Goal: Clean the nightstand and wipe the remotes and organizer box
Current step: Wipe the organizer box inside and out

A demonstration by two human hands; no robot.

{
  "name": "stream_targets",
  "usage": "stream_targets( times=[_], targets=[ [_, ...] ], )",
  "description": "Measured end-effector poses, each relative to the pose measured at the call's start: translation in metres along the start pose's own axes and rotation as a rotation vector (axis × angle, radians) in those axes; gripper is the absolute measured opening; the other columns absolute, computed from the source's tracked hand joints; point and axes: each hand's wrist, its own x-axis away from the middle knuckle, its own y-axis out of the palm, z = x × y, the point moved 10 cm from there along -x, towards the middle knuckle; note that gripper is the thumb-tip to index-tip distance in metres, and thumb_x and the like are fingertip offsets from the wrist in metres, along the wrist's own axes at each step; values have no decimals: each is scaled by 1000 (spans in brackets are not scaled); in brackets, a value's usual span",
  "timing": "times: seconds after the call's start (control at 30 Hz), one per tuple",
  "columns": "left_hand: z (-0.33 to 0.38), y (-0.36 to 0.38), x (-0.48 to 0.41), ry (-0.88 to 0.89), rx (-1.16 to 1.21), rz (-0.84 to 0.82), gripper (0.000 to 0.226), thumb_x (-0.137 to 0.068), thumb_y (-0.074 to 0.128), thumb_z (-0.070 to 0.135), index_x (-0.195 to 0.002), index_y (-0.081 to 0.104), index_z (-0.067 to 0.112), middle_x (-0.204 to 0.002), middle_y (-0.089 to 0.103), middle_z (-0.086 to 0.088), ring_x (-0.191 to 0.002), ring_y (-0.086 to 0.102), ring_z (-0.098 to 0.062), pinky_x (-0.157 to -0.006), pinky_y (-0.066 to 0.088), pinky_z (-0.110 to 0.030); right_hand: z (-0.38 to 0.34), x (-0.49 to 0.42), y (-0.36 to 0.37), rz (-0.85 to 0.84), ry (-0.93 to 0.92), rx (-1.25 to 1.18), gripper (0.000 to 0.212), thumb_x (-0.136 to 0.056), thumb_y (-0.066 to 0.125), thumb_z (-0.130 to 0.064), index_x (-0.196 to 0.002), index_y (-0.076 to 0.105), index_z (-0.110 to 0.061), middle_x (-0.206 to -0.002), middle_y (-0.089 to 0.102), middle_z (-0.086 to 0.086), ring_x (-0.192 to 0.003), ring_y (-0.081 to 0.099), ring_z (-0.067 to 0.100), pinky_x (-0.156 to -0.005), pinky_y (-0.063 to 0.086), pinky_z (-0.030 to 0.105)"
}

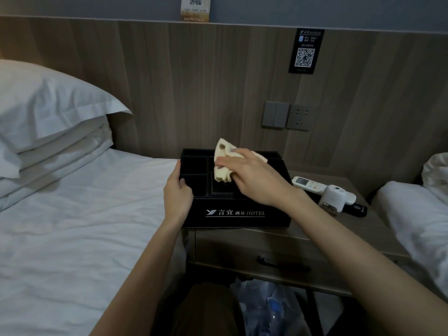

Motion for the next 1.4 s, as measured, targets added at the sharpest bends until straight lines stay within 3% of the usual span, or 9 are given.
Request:
stream_targets(
  times=[0.07, 0.13, 0.27, 0.47, 0.67, 0.9, 1.07, 1.2, 1.4],
  targets=[
    [1, 0, 0, 15, 6, 1, 57, -96, 31, -5, -143, 44, 24, -117, 51, 13, -108, 45, -2, -74, 35, -1, 9, -22, 29, -111, 42, -13, 52, -94, 43, -3, -142, 46, -21, -140, 48, 10, -138, 31, 24, -106, 36, 33],
    [-1, 0, -1, 20, 9, 0, 57, -96, 31, -5, -143, 44, 25, -121, 54, 11, -110, 46, -3, -86, 35, -9, 19, -29, 47, -226, 107, -76, 52, -95, 42, -4, -144, 45, -24, -143, 42, 13, -136, 34, 26, -108, 32, 30],
    [-8, 0, -4, 4, 16, 16, 56, -98, 31, -3, -146, 41, 24, -137, 52, 7, -117, 42, 0, -95, 32, -13, 41, -18, 47, -317, 120, -102, 51, -98, 40, -2, -143, 46, -26, -143, 40, 13, -130, 39, 27, -100, 31, 24],
    [-10, 0, -4, 3, 15, 34, 55, -98, 32, -4, -146, 42, 22, -137, 52, 6, -116, 43, -1, -86, 32, 0, 85, 5, 38, -286, 232, 107, 51, -97, 44, -11, -141, 45, -35, -130, 42, 13, -113, 51, 34, -97, 41, 35],
    [-9, 0, -2, -6, -17, 41, 56, -98, 30, -3, -146, 41, 23, -137, 53, 4, -118, 46, -6, -95, 33, -16, 96, 19, 20, -199, 317, 372, 47, -95, 42, -7, -138, 50, -27, -126, 58, 12, -117, 45, 32, -87, 40, 36],
    [-7, -1, 2, -32, -104, 95, 57, -98, 31, -3, -145, 42, 26, -136, 57, -2, -123, 51, -24, -89, 33, -19, 97, 24, 18, -285, 353, 222, 49, -93, 42, -6, -136, 52, -29, -128, 58, 15, -114, 52, 35, -92, 44, 40],
    [-7, -2, 1, -26, -149, 108, 57, -98, 31, -2, -145, 42, 26, -133, 58, -6, -121, 52, -29, -89, 34, -23, 72, 55, 4, -172, 297, 185, 53, -90, 42, 3, -134, 55, -24, -129, 61, 9, -112, 53, 35, -93, 39, 34],
    [-8, -3, 1, -41, -143, 105, 54, -98, 32, -1, -146, 41, 23, -137, 56, -8, -126, 49, -31, -100, 36, -29, 60, 89, -2, -63, 271, 124, 58, -87, 50, 5, -137, 52, -25, -131, 60, 3, -110, 50, 31, -91, 42, 36],
    [-9, -2, 0, -18, -92, 89, 53, -99, 32, 0, -145, 43, 21, -139, 54, -4, -127, 48, -24, -94, 31, -16, 64, 97, -33, 158, 315, 33, 53, -88, 45, 2, -133, 56, -24, -129, 62, 0, -111, 50, 28, -87, 45, 38]
  ],
)
